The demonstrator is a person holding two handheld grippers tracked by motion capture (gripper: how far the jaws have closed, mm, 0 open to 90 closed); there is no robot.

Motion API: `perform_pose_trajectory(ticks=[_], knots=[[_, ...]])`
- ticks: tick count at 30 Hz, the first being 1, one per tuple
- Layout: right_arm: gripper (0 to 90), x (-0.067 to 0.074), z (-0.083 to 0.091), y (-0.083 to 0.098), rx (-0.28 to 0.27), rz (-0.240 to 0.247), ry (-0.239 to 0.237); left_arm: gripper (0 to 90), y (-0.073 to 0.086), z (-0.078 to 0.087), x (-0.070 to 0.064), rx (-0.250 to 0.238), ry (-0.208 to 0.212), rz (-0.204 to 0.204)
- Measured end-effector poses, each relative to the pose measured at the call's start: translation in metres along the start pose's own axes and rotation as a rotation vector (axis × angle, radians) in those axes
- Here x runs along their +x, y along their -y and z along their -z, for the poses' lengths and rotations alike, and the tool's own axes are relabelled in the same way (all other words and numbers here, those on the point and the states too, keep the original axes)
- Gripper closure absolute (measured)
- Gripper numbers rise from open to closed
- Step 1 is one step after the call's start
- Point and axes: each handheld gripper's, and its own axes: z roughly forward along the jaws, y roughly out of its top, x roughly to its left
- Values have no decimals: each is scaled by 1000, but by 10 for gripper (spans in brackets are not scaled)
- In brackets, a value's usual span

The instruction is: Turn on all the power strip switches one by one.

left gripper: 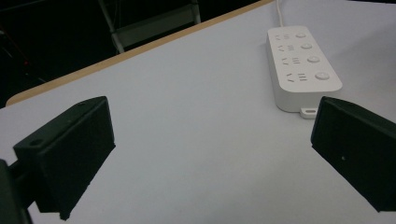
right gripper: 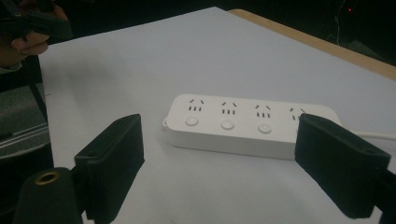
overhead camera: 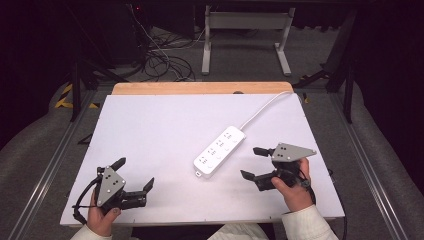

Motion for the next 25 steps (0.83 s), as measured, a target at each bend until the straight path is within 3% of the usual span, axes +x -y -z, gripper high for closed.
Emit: perform_pose_trajectory(ticks=[8, 15, 19, 25], knots=[[152, -10, 14, 36, 10, -48, 44, 0, 1, 2, 0, 3, -12, -13], [131, -13, 11, 68, 99, -77, 101, 0, 5, 6, -1, 11, -16, -22], [124, -8, 12, 76, 91, -75, 116, 0, 8, 7, 1, 8, -12, -16], [131, -12, 11, 73, 72, -84, 132, 0, 11, 2, 2, 16, -22, -17]])
